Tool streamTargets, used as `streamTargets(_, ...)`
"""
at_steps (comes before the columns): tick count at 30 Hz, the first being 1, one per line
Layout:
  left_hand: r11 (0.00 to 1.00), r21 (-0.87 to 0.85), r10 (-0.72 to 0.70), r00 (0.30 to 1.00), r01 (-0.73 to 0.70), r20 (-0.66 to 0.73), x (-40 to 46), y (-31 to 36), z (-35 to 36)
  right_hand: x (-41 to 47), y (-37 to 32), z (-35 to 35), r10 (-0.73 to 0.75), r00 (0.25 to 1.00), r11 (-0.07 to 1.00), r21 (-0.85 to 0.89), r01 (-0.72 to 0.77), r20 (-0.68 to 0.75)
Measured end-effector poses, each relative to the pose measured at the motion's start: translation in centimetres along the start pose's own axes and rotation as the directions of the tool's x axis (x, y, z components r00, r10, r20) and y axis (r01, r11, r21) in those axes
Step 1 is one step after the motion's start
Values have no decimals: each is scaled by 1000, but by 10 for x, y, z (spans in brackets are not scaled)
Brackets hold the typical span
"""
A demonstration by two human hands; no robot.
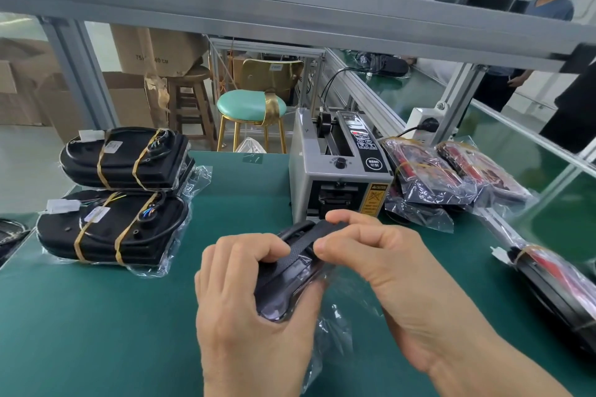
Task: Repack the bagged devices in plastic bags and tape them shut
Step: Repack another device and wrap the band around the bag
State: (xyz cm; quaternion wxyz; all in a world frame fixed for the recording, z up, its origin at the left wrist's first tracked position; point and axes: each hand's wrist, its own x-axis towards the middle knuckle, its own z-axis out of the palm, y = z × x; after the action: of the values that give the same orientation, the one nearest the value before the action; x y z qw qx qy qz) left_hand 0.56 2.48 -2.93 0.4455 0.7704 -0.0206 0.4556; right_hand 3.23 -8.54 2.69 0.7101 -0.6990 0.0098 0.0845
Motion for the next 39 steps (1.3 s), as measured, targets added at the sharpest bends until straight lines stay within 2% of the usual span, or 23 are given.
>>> streamTargets(10,1000,14,5,1000,-5,11,0,-1,-1,3,-1,-3,25,997,1000,7,-26,68)
streamTargets(22,999,8,48,999,-48,10,0,-1,2,2,2,-4,-21,1000,999,-41,22,9)
streamTargets(34,999,11,33,999,-33,14,1,2,2,3,4,-4,-21,999,999,-47,22,27)
streamTargets(39,998,49,38,999,-39,25,-1,1,2,3,6,-5,-67,997,986,-153,63,-24)
